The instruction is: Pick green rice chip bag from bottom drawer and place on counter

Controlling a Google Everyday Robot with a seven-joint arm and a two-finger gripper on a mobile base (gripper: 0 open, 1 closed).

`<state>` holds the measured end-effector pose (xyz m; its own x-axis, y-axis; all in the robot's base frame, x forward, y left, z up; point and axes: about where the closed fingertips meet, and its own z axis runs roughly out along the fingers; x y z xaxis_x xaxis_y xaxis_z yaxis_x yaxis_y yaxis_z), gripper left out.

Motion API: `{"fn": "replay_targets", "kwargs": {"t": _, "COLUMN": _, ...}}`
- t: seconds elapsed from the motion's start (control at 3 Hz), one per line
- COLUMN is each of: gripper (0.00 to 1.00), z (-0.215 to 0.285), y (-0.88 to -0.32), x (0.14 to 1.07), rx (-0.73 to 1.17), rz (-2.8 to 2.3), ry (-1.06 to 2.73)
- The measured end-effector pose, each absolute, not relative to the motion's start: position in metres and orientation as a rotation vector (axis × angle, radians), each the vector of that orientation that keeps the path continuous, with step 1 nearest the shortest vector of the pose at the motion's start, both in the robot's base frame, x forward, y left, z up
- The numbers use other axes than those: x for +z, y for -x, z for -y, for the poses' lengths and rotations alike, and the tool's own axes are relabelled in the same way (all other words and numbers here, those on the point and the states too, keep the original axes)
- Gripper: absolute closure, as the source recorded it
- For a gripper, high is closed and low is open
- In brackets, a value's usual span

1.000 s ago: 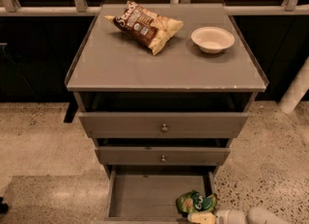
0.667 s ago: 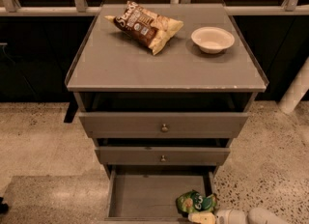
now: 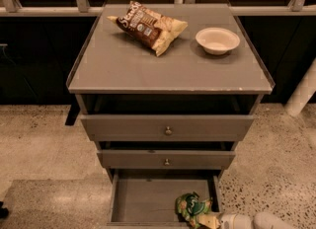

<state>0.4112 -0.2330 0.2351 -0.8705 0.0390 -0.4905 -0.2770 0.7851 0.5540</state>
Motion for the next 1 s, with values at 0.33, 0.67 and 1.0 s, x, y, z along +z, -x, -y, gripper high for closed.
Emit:
{"fn": "replay_targets", "kwargs": {"t": 0.33, "gripper": 0.68, "z": 0.2329, "y": -0.4112, "x": 0.2351, "rx": 0.877, "rz": -2.489, "ry": 0.178}}
{"fn": "replay_targets", "kwargs": {"t": 0.67, "gripper": 0.92, "z": 0.2329, "y": -0.4112, "x": 0.2351, "rx": 0.877, "rz": -2.489, "ry": 0.178}}
{"fn": "replay_targets", "kwargs": {"t": 1.0, "gripper": 1.00, "z": 0.2329, "y": -0.4112, "x": 0.2351, "rx": 0.877, "rz": -2.489, "ry": 0.178}}
